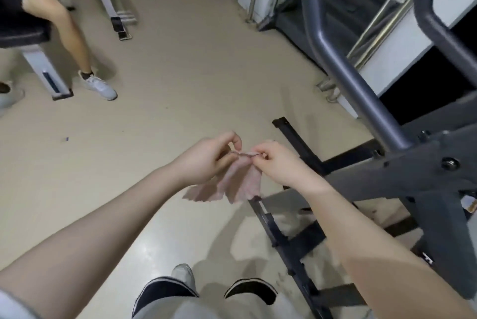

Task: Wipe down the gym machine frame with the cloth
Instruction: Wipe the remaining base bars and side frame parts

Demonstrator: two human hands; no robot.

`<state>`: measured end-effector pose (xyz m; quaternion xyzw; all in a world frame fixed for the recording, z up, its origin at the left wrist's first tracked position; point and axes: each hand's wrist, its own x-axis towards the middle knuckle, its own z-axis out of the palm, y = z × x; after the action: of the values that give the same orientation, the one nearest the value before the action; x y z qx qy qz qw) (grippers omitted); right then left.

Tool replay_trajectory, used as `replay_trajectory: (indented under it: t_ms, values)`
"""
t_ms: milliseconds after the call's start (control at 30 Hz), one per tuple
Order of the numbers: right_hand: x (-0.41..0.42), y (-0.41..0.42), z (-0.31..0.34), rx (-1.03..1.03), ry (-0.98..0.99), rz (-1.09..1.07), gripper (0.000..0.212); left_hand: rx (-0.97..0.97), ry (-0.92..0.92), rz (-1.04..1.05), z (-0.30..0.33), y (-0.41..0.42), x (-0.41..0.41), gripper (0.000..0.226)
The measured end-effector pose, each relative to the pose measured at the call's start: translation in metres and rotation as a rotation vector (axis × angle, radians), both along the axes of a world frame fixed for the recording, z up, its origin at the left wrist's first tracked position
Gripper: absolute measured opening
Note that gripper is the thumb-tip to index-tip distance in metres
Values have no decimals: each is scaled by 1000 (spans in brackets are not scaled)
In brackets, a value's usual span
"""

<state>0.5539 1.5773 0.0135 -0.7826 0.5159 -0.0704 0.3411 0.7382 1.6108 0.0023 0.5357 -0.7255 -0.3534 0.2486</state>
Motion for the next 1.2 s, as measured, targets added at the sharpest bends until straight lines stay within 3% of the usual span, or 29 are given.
replay_trajectory:
  t_ms: [100, 200, 367, 533, 700, 833, 967, 1200]
  values:
    - [60, -33, -6, -207, 219, 33, 27, -64, -42, -62, 3, -20, 48, 24]
    - [102, -69, -8, -243, 288, -6, 27, -84, -73, -87, 0, -49, 83, 26]
    - [146, -147, -20, 192, -101, -280, 25, -91, -154, 49, -17, -126, 117, 28]
    - [179, -234, -25, 238, -213, -386, 32, -49, -234, -31, -27, -226, 139, 25]
    - [220, -323, -16, 499, -446, -534, 26, 20, -254, -9, -22, -326, 177, 37]
    - [251, -386, -14, 506, -592, -551, 16, -28, -261, -45, -25, -393, 204, 44]
    - [272, -451, -17, 490, -698, -640, 9, -60, -269, -106, -33, -471, 227, 66]
    - [310, -578, -22, 349, -854, -851, 9, -165, -229, -347, -33, -637, 273, 35]
